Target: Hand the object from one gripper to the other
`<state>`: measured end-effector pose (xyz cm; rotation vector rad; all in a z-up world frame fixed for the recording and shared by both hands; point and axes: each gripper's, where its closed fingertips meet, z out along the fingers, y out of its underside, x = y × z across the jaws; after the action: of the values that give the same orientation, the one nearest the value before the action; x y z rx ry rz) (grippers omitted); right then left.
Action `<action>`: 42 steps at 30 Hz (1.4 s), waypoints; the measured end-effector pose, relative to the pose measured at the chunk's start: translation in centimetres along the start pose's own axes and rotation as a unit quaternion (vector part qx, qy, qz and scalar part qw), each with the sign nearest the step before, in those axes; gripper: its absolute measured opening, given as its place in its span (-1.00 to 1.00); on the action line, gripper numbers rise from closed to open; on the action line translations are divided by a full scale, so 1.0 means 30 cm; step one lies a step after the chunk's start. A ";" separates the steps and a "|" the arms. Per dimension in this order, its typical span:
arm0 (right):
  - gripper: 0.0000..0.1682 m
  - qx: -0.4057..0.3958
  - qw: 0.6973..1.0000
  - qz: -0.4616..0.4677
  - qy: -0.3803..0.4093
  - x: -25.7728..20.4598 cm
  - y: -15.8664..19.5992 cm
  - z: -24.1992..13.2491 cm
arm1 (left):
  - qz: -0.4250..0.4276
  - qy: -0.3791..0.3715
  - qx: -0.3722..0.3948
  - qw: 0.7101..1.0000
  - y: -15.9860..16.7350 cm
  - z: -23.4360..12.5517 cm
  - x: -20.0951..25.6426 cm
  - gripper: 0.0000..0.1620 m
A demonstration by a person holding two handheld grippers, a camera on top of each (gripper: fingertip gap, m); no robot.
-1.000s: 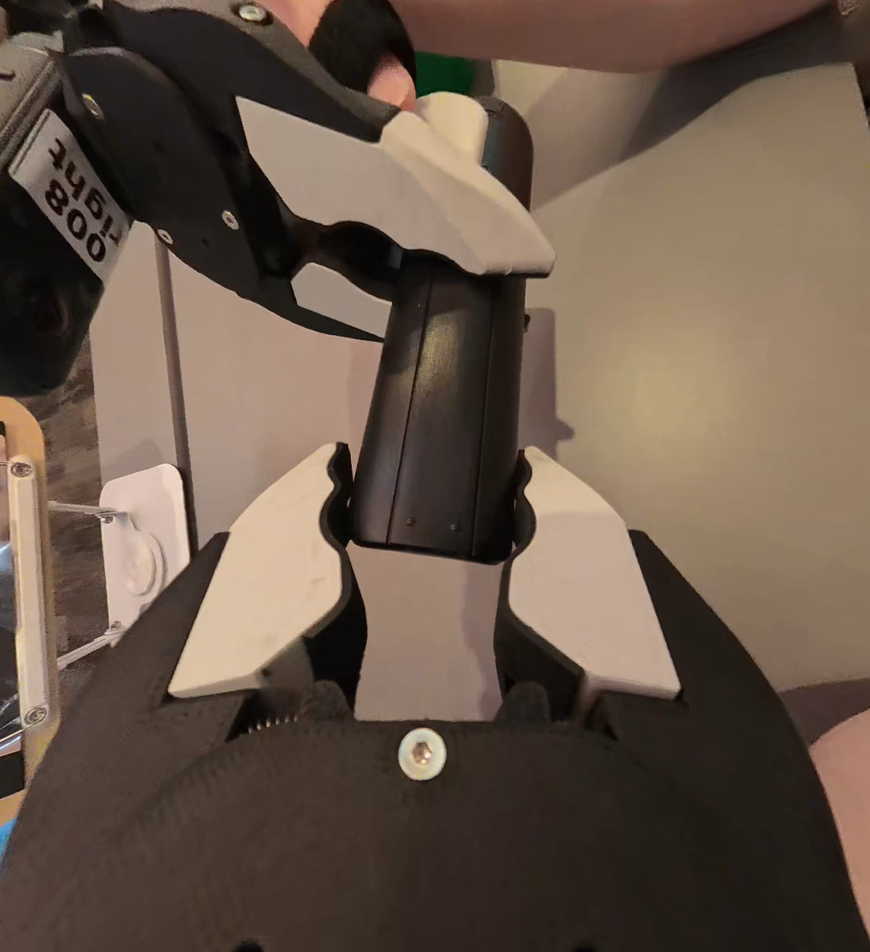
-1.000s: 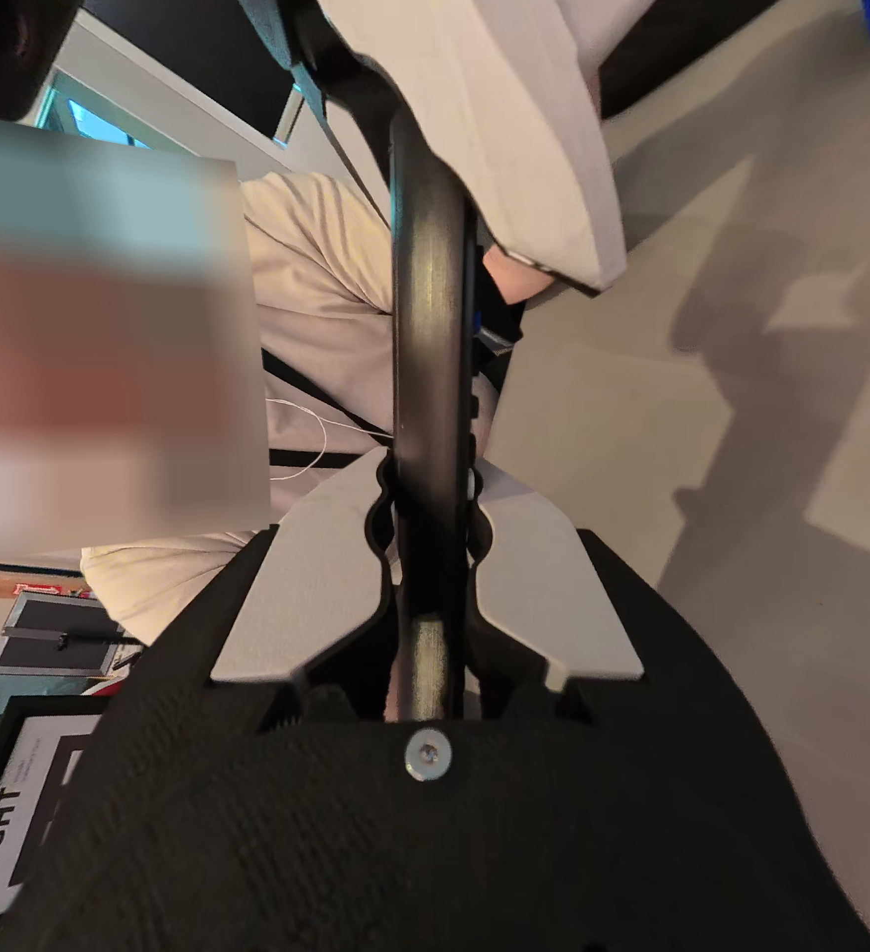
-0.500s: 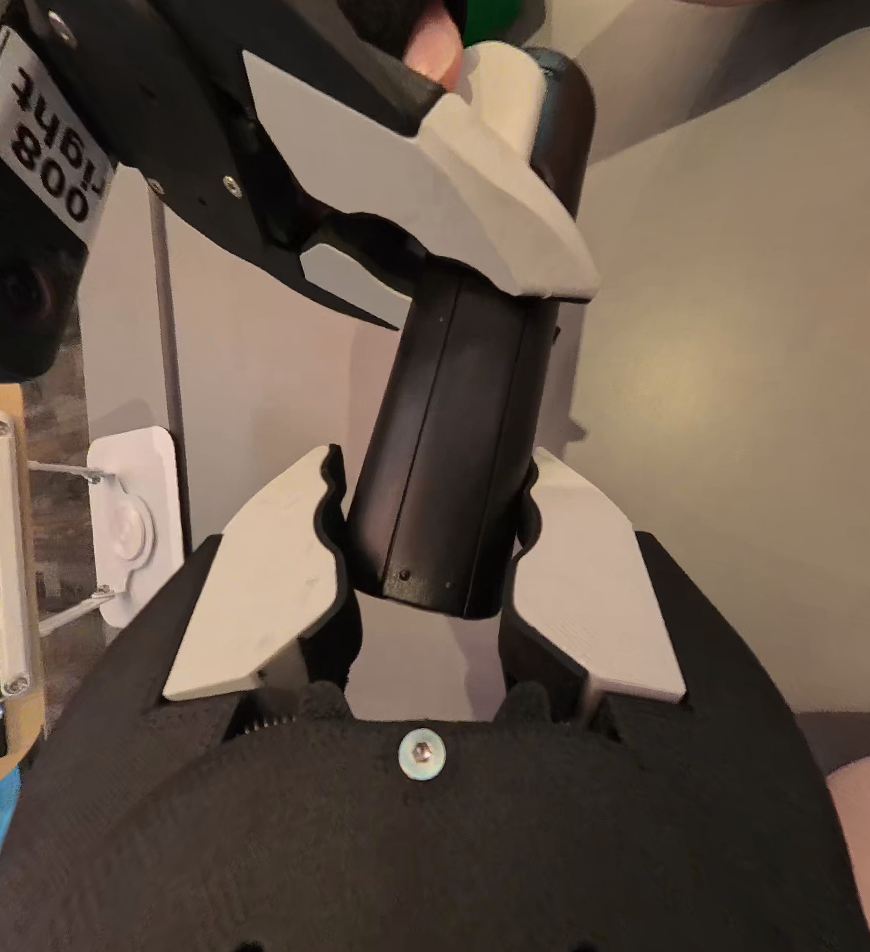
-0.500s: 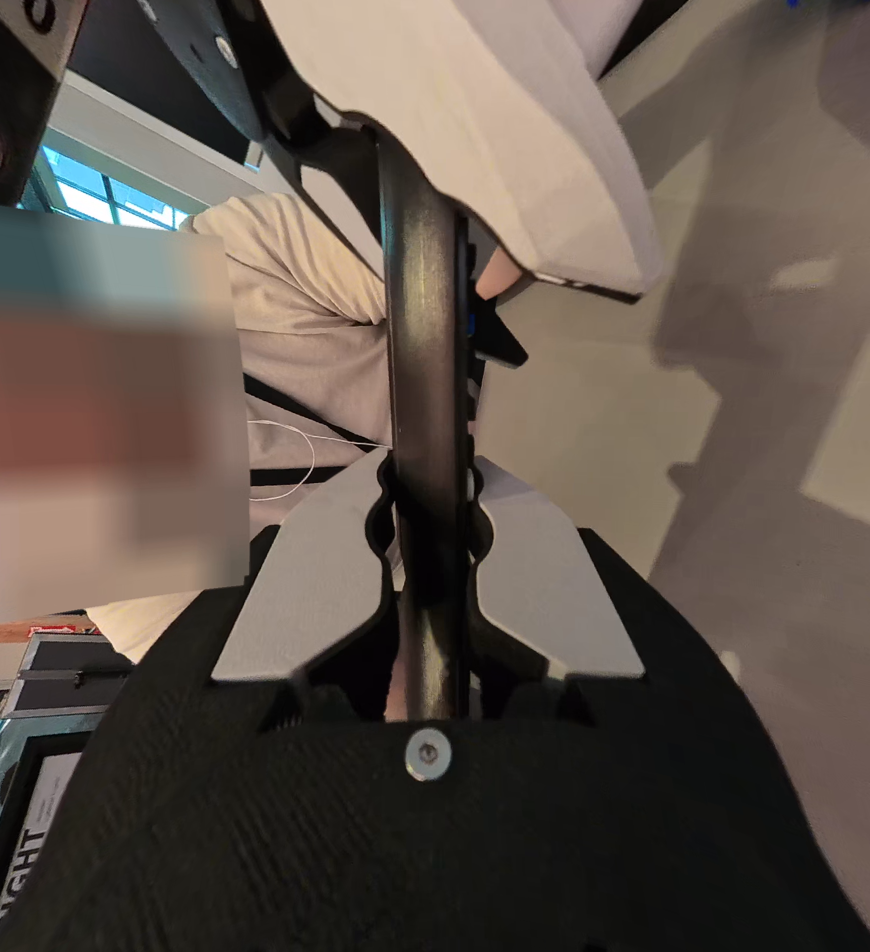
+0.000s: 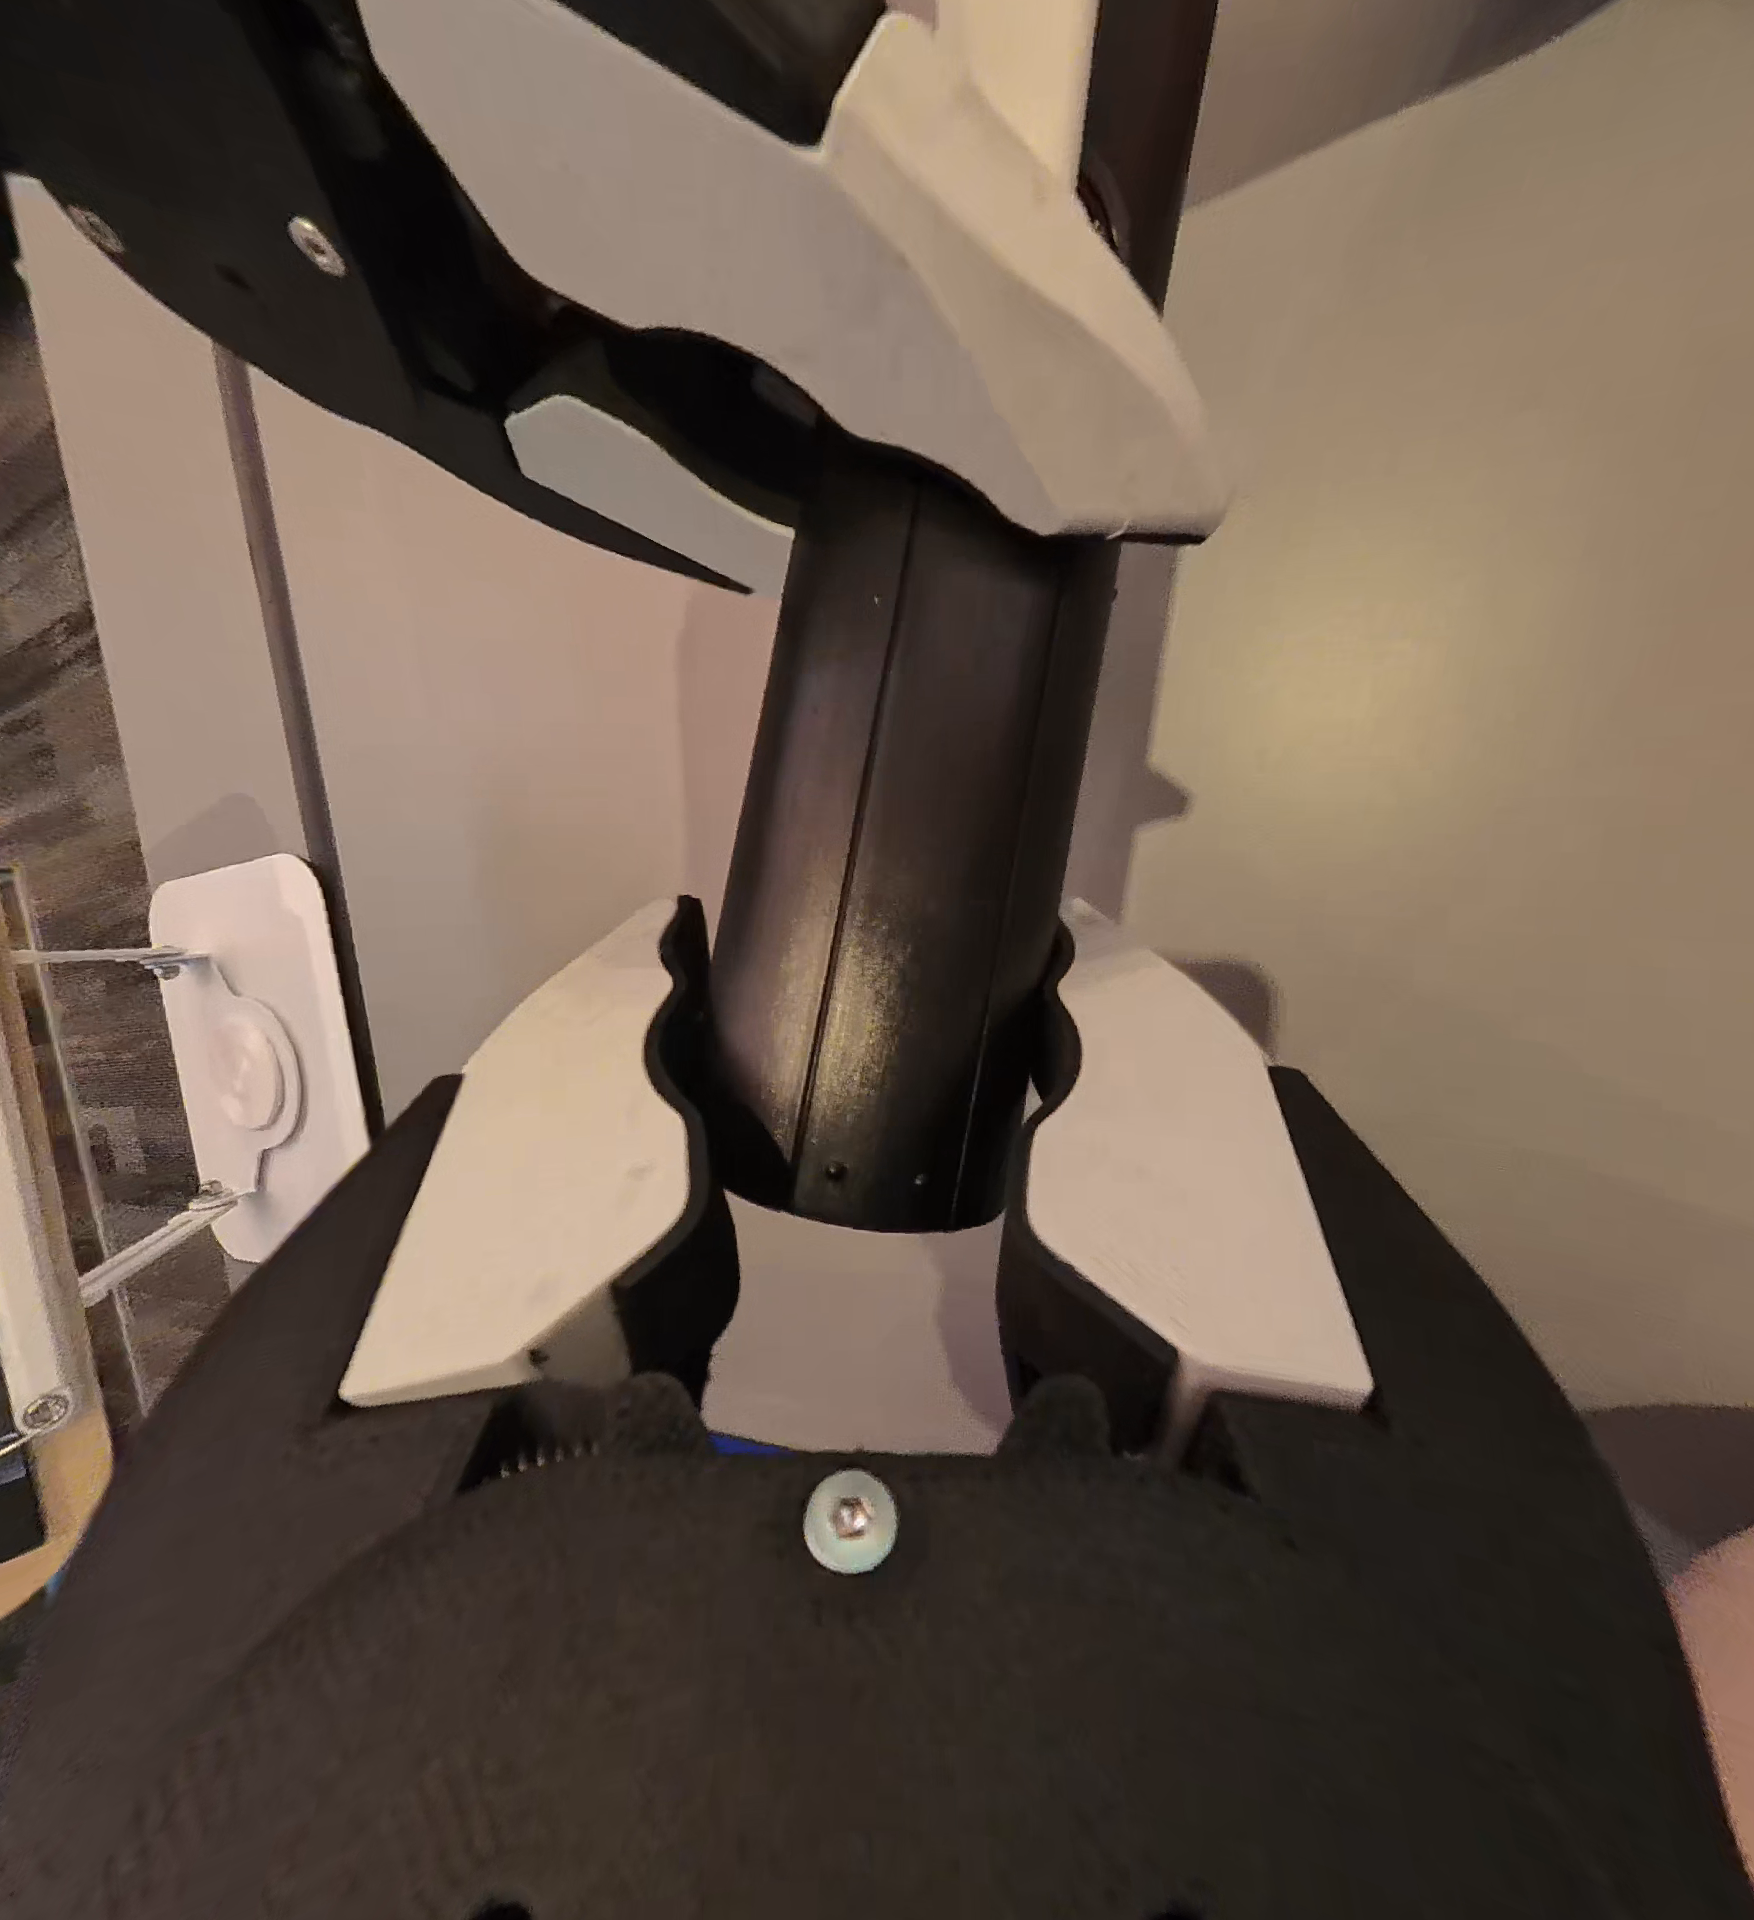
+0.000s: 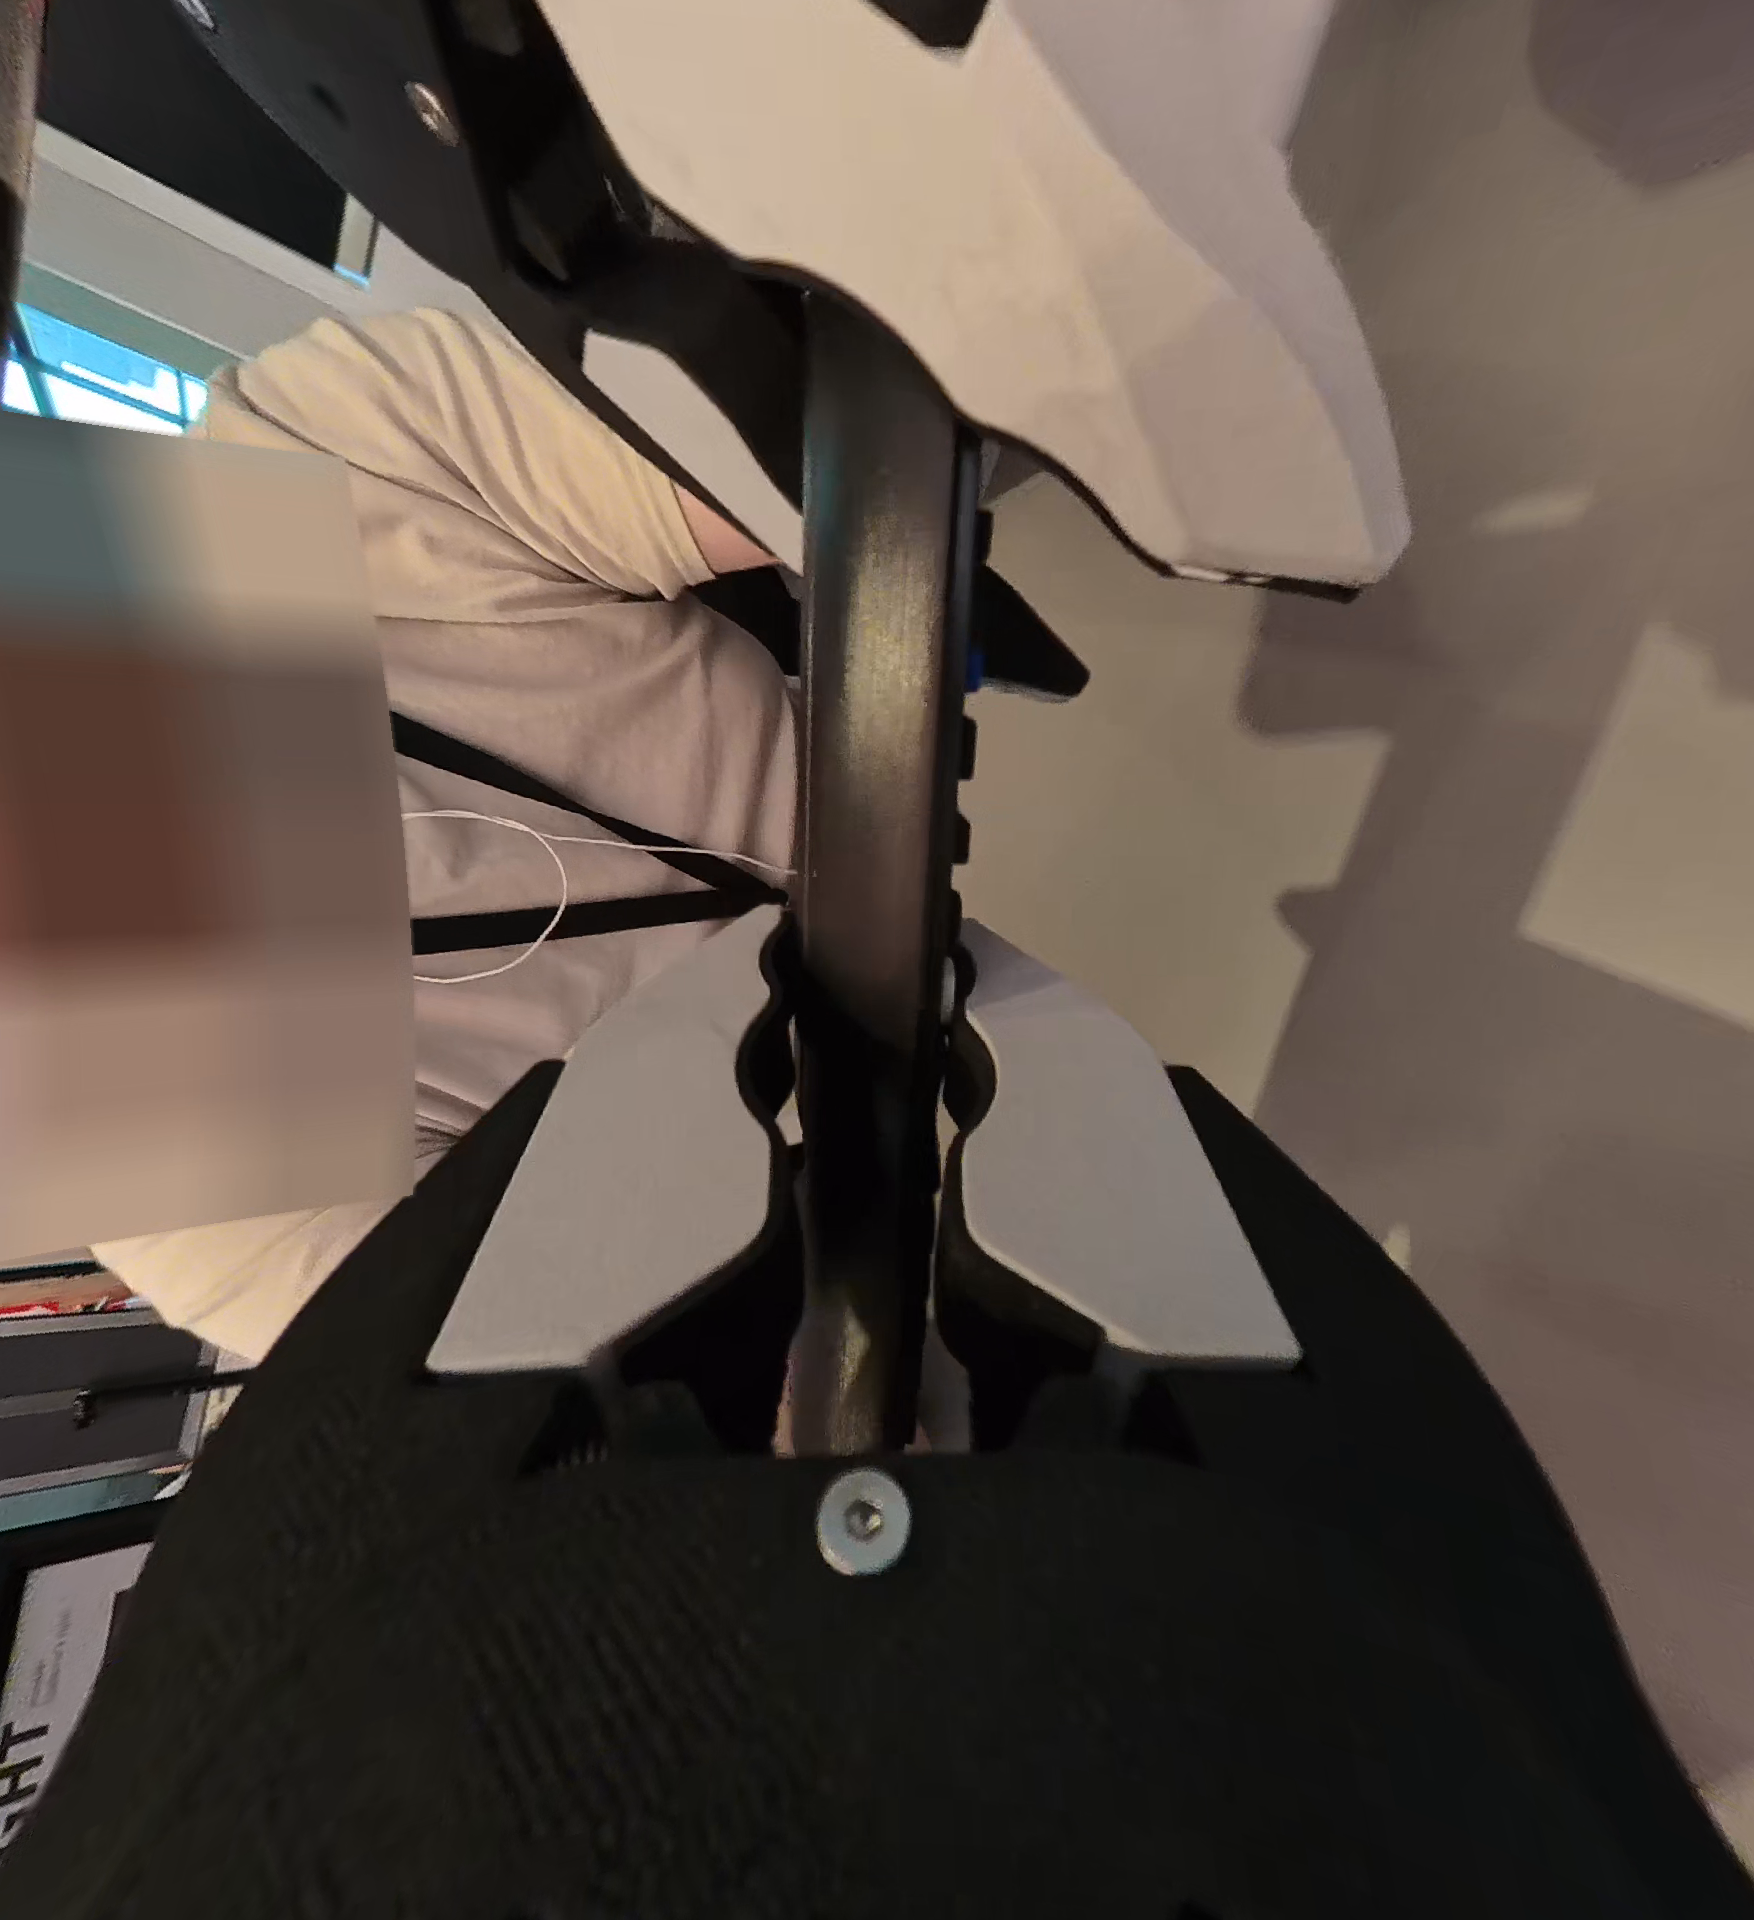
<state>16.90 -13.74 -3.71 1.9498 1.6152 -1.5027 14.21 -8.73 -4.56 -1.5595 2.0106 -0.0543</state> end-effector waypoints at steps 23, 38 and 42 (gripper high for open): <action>-0.34 0.088 0.992 -0.056 -0.070 -0.094 -0.048 -0.095 | -0.031 0.057 0.123 0.990 -0.116 -0.097 0.006 -0.27; -0.02 0.421 0.779 -0.397 0.242 -0.109 -0.266 -0.458 | -0.134 -0.021 0.230 0.964 0.051 -0.298 -0.135 -0.31; 0.00 0.344 0.789 -0.417 0.294 0.024 -0.291 -0.327 | -0.143 -0.023 0.248 0.958 0.061 -0.311 -0.148 -0.33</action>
<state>15.17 -3.21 4.00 2.3605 2.7774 -2.1605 8.88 -7.10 4.34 -1.4808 1.5599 -0.5843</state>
